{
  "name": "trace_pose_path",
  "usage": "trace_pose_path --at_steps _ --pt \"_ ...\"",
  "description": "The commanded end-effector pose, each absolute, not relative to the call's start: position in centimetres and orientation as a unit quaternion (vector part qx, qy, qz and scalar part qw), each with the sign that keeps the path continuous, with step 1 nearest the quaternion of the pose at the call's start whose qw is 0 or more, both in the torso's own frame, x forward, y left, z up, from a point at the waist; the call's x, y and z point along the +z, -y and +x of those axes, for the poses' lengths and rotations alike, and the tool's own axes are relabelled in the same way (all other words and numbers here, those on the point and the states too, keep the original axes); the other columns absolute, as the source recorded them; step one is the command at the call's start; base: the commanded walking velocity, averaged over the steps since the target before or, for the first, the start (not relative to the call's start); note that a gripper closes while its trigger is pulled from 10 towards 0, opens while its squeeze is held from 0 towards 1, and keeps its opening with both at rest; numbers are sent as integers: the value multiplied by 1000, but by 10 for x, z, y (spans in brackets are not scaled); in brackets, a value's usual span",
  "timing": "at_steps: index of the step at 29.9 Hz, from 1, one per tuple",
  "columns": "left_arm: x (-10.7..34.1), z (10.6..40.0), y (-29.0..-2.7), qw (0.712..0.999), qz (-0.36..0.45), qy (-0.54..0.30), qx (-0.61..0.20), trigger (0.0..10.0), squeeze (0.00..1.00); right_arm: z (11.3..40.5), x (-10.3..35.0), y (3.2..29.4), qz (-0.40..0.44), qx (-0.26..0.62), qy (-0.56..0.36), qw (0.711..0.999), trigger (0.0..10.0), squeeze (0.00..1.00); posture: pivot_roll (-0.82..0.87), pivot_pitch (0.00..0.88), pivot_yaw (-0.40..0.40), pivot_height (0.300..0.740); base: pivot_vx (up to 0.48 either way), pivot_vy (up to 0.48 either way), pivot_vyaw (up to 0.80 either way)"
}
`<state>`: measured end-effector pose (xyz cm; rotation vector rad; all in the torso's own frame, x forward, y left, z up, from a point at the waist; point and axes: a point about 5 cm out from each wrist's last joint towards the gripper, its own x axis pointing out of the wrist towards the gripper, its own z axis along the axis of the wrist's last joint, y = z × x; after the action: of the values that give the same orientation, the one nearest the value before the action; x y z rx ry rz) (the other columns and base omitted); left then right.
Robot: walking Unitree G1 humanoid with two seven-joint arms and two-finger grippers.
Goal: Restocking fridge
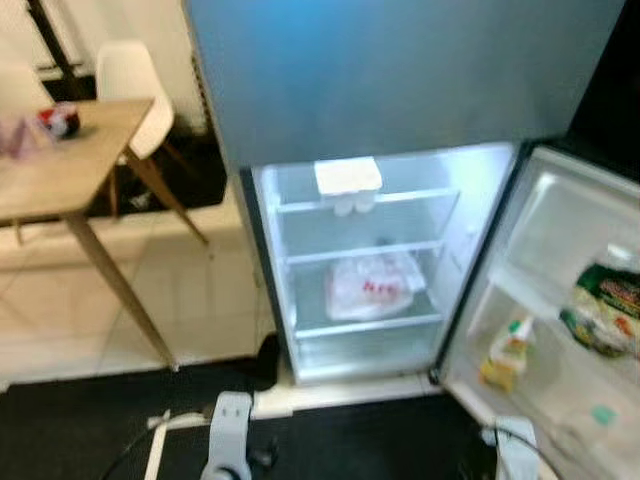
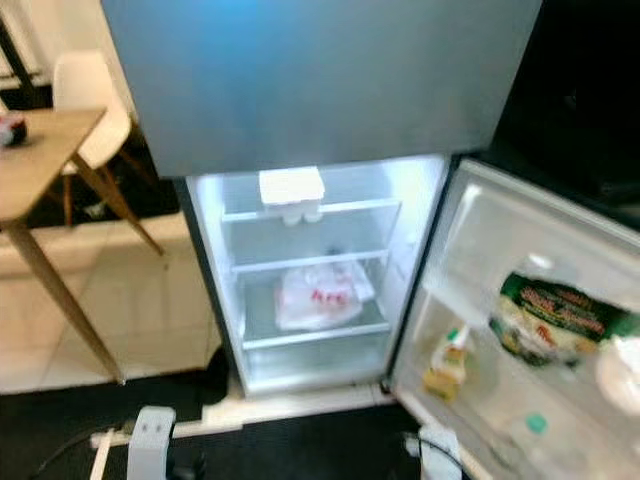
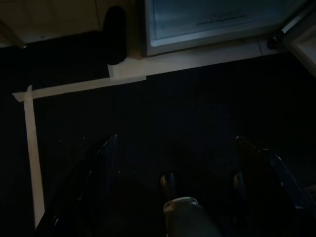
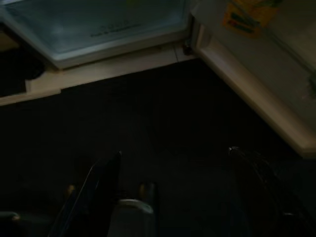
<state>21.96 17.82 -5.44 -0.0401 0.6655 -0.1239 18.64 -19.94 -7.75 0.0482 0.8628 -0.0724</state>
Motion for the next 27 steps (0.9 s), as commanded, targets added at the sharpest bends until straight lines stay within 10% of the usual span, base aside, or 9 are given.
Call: trace_pose_path --at_steps 1,27 --pt "-55 218 -186 940 -9 -335 -57 10000 0 189 -77 196 21 -28 -417 908 10000 0 -41 72 33 738 0 0 0" --pt "-47 241 -176 926 36 -361 -103 10000 0 192 -72 220 25 -91 -412 906 10000 0 -91 0 91 738 0 0 0"
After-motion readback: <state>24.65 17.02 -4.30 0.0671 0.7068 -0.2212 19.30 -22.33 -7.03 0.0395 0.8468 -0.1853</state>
